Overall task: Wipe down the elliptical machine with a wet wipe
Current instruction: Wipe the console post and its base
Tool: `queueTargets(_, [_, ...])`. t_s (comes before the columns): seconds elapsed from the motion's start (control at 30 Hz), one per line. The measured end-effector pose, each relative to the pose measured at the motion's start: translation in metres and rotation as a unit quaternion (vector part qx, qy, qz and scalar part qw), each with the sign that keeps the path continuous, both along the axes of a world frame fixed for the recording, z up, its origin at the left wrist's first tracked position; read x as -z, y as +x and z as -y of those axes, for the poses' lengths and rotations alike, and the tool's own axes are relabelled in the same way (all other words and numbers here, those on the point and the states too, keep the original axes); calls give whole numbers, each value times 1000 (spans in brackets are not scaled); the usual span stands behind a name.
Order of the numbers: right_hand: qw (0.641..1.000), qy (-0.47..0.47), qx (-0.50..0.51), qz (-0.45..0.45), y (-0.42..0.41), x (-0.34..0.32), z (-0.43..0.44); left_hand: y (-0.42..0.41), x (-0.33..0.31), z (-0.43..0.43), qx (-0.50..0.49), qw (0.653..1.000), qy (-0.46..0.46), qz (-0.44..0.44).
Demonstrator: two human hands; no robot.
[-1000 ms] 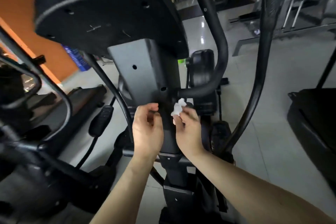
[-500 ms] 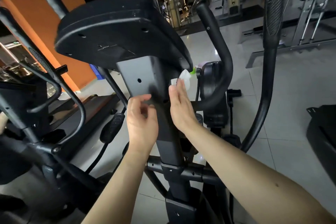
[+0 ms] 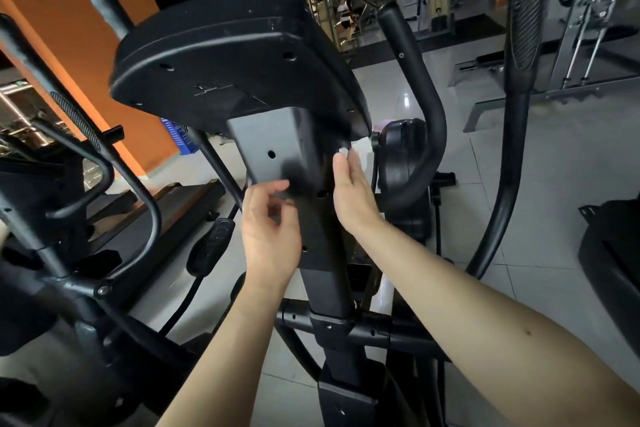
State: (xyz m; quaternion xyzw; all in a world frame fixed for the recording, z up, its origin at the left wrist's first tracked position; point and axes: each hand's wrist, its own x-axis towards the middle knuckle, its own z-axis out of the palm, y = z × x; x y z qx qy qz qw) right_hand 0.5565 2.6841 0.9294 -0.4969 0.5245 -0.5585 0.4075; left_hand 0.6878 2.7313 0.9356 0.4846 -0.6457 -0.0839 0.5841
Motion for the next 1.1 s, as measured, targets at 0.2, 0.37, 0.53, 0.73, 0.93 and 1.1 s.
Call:
queueTargets(0.2, [988,-140,-27,-62,20,-2,-31,2,12,0,12,1000,-2,3])
queueTargets(0.37, [996,-82,-16,-24,25,63,-43,5,29,-3,20,1000,14,6])
queueTargets(0.53, [997,-67,-37,-4,40,109,-70,9,51,-7,17,998,49,26])
queueTargets(0.73, [997,47,11,58,29,94,-48,12,62,-9,8,998,61,30])
queueTargets(0.93, [997,47,34,53,21,99,-42,21,79,-15,1,995,101,3])
queueTargets(1.1, [997,31,68,8,35,144,-75,27,99,-27,-12,990,141,-16])
